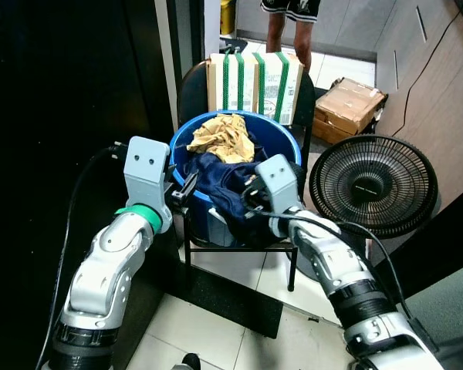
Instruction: Clothes washing
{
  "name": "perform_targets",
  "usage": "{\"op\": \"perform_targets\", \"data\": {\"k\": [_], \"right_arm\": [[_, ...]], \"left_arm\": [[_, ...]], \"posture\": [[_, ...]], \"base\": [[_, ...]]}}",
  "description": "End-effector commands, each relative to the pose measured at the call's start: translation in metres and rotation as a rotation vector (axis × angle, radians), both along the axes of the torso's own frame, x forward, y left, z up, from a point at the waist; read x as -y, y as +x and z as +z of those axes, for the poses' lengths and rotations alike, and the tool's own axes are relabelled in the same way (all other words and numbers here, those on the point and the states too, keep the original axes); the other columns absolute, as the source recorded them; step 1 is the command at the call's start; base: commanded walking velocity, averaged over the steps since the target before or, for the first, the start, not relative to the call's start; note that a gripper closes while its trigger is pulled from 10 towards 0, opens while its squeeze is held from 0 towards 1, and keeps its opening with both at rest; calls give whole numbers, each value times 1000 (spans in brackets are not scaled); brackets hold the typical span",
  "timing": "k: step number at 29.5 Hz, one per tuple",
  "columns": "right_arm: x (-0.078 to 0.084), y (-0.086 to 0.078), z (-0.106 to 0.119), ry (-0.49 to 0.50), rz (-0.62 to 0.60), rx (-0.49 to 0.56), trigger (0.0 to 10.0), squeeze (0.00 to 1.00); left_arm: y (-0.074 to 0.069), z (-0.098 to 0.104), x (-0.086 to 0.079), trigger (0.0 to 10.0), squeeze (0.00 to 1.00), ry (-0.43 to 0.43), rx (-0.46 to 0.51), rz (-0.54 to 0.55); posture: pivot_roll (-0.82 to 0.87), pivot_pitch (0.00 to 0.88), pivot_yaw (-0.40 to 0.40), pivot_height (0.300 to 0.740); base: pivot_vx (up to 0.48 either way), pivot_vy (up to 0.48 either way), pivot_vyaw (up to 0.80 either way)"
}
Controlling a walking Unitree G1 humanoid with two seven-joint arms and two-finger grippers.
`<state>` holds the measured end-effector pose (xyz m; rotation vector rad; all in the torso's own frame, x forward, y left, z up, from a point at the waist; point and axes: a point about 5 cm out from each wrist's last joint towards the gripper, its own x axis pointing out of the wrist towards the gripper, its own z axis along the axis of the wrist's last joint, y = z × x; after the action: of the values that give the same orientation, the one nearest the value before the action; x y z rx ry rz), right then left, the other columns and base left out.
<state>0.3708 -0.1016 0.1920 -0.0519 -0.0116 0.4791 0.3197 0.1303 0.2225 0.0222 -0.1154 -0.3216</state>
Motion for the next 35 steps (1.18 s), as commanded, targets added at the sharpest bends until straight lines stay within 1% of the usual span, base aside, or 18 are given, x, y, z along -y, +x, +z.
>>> {"op": "perform_targets", "data": {"k": [1,2,3,6,7,8,10,11,14,16,21,22,24,25,26,29,32,35], "right_arm": [[5,-2,22,150,3,84,0,0],[8,-4,46,295,13,170,0,0],[11,-6,61,385,20,224,0,0],[49,-15,135,789,-136,541,0,0],[49,-15,135,789,-136,541,0,0],[82,-22,167,932,-253,685,0,0],[82,-22,167,932,-253,685,0,0],[90,-25,174,958,-279,717,0,0],[93,-22,176,905,-280,696,0,0],[87,-15,163,811,-286,618,0,0],[86,-11,148,793,-342,558,0,0],[85,-9,138,772,-373,527,0,0],[72,-2,120,653,-341,428,0,0],[61,0,112,556,-282,390,7059,0],[48,1,101,472,-217,338,10000,0],[48,1,101,472,-217,338,10000,0],[31,-6,90,373,-133,338,10000,0],[32,-9,94,395,-145,368,10000,0]], "left_arm": [[2,-2,-2,10000,0,-7,-2,15],[3,-1,-2,10000,0,-12,3,16],[3,-1,-2,10000,0,-14,5,15],[7,4,-4,10000,0,-38,29,35],[7,4,-4,10000,0,-38,29,35],[9,7,-7,10000,0,-64,44,63],[9,7,-7,10000,0,-64,44,63],[10,7,-8,10000,0,-75,49,73],[10,8,-10,10000,0,-94,54,86],[11,7,-12,10000,0,-98,54,94],[11,7,-13,10000,0,-103,57,106],[11,8,-16,10000,0,-114,62,130],[12,9,-23,10000,0,-133,62,176],[13,8,-25,10000,0,-132,57,186],[14,6,-26,10000,0,-121,43,189],[14,6,-26,10000,0,-121,43,189],[13,5,-23,10000,0,-80,48,182],[13,7,-22,10000,0,-70,67,187]], "posture": [[104,42,53,740],[104,42,53,740],[92,24,53,740],[91,20,51,740],[91,20,51,740],[90,14,50,740],[90,14,50,740],[90,14,50,740],[91,13,48,740],[91,12,49,740],[96,13,46,740],[96,13,46,740],[96,13,46,740],[103,13,49,740],[103,13,49,740],[103,13,49,740],[107,10,47,740],[105,11,47,740]], "base": [[0,0,0],[0,0,0],[0,0,0],[0,0,0],[0,0,0],[0,0,0],[0,0,0],[0,0,0],[0,0,0],[0,0,0],[0,0,0],[0,0,0],[0,0,0],[0,0,0],[0,0,0],[0,0,0],[0,0,0],[0,0,-267]]}}
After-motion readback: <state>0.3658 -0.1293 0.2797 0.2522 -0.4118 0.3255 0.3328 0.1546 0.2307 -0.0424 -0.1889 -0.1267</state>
